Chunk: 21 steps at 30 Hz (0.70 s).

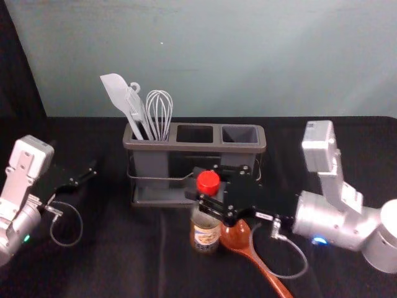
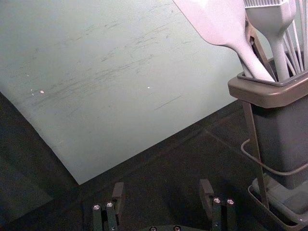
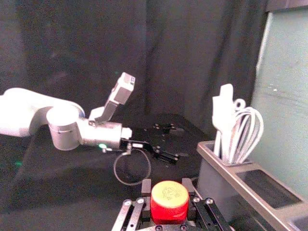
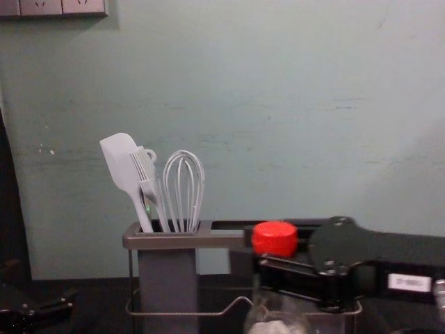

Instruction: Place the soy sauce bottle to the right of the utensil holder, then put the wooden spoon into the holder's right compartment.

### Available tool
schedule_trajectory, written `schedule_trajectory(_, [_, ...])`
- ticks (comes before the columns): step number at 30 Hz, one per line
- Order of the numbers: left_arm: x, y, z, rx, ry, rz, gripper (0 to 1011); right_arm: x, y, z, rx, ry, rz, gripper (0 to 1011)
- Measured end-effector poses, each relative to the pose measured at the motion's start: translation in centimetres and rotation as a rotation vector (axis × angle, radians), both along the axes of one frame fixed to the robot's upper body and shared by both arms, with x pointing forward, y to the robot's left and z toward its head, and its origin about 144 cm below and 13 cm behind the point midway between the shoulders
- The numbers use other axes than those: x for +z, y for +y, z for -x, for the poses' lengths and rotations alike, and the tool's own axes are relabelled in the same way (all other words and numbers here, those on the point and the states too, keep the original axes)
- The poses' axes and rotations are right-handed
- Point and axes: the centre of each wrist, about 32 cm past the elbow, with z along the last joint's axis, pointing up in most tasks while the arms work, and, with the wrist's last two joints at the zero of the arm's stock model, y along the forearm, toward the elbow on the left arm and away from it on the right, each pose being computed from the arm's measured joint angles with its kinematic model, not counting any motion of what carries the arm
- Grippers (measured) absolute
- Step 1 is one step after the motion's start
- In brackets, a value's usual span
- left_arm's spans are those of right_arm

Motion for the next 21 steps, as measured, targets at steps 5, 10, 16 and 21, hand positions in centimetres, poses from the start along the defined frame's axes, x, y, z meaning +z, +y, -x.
schedule_trajectory(5, [0.0, 0.0, 0.0, 0.000, 0.000, 0.000, 1011, 0.5, -2.1, 1.9, -0.060, -0.017, 0.030, 387])
schedule_trajectory(10, [0.0, 0.0, 0.0, 0.000, 0.000, 0.000, 1011, 0.3, -4.1, 3.3, -0.118, -0.014, 0.024, 387])
schedule_trajectory(16, [0.0, 0.0, 0.0, 0.000, 0.000, 0.000, 1012, 0.2, -7.4, 4.6, -0.217, -0.030, 0.030, 387])
schedule_trajectory(21, [0.0, 0.0, 0.0, 0.000, 0.000, 0.000, 1011, 0.3, -9.4, 4.6, -0.305, -0.060, 0.035, 387])
